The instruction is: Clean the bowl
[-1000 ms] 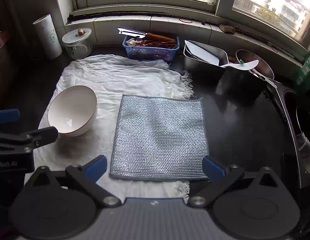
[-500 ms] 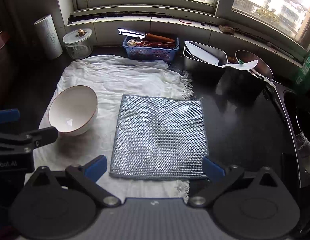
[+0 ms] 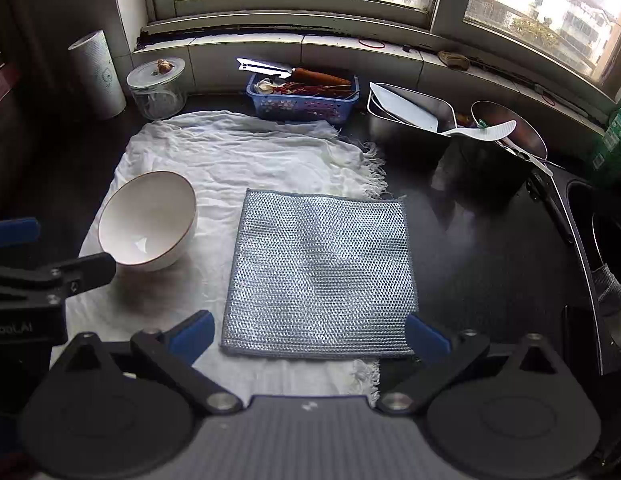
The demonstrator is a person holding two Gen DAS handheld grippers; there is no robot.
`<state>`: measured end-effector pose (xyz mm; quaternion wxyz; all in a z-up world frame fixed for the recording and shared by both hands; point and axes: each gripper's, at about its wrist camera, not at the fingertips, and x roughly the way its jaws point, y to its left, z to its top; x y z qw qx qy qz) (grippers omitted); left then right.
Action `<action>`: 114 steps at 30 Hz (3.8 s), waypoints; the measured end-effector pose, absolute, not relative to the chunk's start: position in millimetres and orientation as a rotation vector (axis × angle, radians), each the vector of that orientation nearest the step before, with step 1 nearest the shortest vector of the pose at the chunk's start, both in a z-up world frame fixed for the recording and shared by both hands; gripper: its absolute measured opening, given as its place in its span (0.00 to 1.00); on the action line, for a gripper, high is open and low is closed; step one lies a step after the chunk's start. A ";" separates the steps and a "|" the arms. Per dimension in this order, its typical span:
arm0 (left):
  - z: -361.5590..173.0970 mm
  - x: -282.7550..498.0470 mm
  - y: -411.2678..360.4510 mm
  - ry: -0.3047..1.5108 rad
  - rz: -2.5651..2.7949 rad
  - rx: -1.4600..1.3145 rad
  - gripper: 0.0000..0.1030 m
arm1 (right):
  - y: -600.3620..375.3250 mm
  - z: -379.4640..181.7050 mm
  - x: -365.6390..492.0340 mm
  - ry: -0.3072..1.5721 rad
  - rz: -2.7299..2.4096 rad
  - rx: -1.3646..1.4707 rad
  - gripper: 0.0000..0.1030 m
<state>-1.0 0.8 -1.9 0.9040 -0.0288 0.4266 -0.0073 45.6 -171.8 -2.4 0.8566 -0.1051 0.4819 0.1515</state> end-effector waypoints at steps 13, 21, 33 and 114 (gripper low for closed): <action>-2.5 0.4 3.2 0.882 -0.036 -0.082 0.96 | -172.8 -4.1 47.3 1.008 0.323 -0.225 0.99; -10.2 5.0 12.7 0.900 -0.047 -0.145 0.96 | -172.5 -13.6 53.3 0.993 0.333 -0.254 0.98; -26.8 23.2 30.1 0.881 -0.022 -0.144 0.96 | -162.3 -32.0 57.5 0.886 0.455 -0.310 0.94; -75.7 64.7 48.2 0.980 0.046 -0.184 0.07 | -158.7 -33.0 97.6 0.811 0.745 -0.012 0.04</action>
